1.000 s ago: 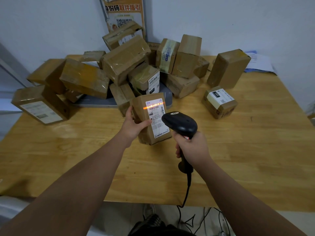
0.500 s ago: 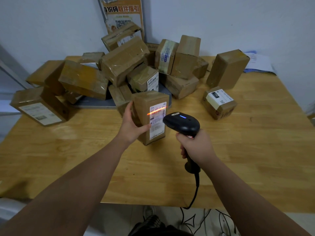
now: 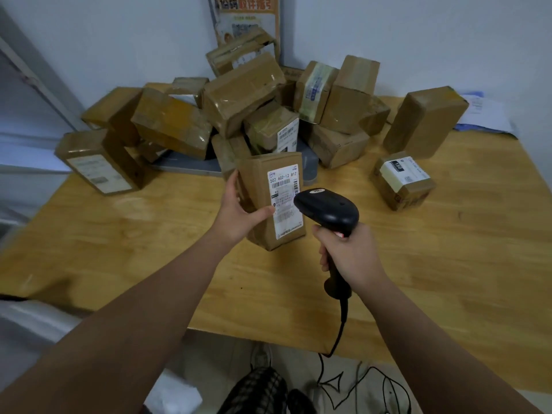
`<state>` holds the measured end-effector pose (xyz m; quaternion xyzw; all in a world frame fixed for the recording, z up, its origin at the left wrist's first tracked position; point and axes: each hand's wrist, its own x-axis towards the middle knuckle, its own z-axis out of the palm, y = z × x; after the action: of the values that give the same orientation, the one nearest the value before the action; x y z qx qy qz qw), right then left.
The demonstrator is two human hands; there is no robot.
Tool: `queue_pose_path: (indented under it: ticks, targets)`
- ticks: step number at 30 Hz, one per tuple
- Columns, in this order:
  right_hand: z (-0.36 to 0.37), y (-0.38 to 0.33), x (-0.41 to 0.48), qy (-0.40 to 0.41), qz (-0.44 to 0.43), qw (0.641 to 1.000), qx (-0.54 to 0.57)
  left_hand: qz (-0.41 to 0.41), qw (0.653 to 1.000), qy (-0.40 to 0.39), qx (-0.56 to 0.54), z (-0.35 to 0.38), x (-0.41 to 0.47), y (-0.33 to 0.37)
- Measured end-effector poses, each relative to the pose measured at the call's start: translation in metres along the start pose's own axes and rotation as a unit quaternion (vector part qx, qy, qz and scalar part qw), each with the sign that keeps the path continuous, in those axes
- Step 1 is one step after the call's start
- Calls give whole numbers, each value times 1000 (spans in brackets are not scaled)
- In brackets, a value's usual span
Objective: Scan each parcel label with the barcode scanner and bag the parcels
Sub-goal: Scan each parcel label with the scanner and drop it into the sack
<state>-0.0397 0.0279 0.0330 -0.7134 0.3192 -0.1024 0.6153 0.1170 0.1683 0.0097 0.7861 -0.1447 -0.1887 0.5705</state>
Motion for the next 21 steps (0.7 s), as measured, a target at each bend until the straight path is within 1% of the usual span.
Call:
queue_pose_path:
  ticks: [5, 8, 10, 15, 17, 19, 21]
  targets:
    - [27, -2, -8, -38, -14, 999, 8, -53, 993, 69, -82, -8, -43, -10]
    - [52, -6, -20, -77, -33, 996, 10, -64, 981, 128, -129, -24, -71, -23]
    - [69, -9, -34, -112, -38, 992, 34, -63, 975, 160, -144, -38, -92, -34]
    - [129, 3, -85, -191, -24, 979, 73, -37, 956, 265, -117, -90, -169, -75]
    - [161, 17, -108, -213, -16, 975, 69, -30, 951, 291, -103, -117, -207, -99]
    - [197, 34, -133, -236, -5, 970, 56, -50, 947, 309, -71, -148, -247, -126]
    - [236, 51, -157, -262, 6, 964, 35, -86, 940, 328, -24, -182, -288, -160]
